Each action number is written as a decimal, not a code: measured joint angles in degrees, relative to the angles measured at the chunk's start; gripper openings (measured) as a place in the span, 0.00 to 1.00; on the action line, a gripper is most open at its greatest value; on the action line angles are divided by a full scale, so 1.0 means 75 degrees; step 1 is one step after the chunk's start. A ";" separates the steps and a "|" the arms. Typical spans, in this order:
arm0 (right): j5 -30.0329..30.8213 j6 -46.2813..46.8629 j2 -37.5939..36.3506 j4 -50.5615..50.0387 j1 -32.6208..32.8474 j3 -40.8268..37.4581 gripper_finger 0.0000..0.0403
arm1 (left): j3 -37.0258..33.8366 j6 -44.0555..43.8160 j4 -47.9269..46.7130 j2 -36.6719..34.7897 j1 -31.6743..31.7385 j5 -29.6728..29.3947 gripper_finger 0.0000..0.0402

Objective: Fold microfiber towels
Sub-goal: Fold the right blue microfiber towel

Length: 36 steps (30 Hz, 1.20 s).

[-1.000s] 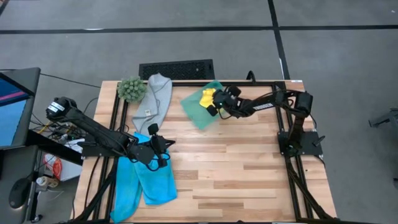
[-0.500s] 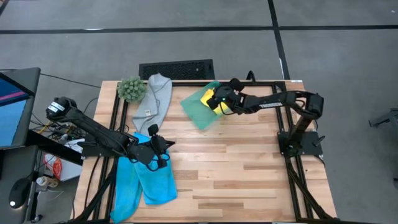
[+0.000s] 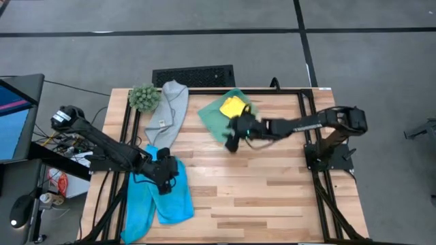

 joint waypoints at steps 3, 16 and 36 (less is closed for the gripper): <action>0.0090 0.0230 0.0275 0.0103 0.0815 -0.0008 0.57 | 0.0003 0.0547 0.0548 0.0114 -0.0218 0.0028 0.17; 0.0599 -0.0223 0.1121 0.2017 0.2924 -0.0011 0.59 | 0.0121 0.2528 0.3203 0.2300 -0.0968 0.1392 0.45; 0.0548 -0.0287 0.1267 0.2077 0.3220 -0.0014 0.59 | 0.1761 0.3757 0.2433 0.4622 -0.1385 0.0878 0.34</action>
